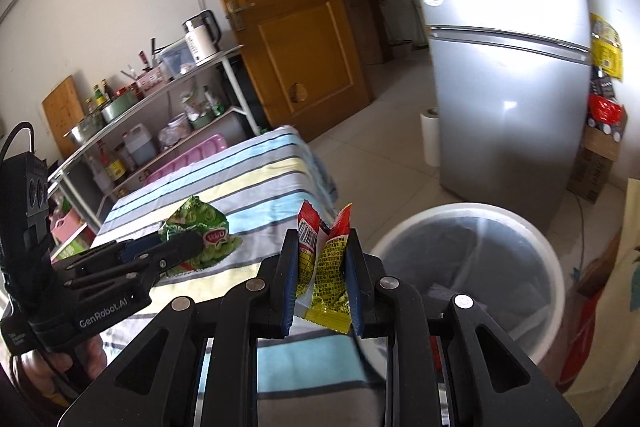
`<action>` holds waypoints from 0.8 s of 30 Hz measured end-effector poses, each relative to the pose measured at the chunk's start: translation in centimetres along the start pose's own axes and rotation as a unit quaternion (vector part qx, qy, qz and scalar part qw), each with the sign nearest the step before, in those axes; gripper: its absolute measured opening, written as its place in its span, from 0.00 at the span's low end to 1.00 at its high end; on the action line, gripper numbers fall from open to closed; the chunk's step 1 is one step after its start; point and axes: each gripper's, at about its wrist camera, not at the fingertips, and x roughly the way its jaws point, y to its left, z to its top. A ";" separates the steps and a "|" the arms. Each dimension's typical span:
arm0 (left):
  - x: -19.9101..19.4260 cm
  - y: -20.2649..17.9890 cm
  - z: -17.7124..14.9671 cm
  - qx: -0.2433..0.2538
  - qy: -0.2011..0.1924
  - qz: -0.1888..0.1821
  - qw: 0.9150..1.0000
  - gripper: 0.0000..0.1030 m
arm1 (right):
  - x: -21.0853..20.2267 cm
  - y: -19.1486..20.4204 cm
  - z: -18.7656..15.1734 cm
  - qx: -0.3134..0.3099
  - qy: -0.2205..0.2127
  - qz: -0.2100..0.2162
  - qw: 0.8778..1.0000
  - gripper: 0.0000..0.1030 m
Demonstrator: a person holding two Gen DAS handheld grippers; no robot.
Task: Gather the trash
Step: 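Carry the yellow wrappers and green chip bag over the white bin, then open both tools to drop the wrappers and chip bag into the bin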
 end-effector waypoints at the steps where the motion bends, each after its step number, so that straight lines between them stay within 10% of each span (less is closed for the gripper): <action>1: 0.3 -0.8 0.1 0.007 0.001 -0.006 1.000 0.35 | -0.2 -0.5 0.0 0.002 -0.001 -0.004 1.000 0.21; 24: 8.7 -11.6 -1.4 0.086 0.095 -0.068 0.989 0.35 | 1.0 -11.2 -2.2 0.066 0.048 -0.095 0.992 0.21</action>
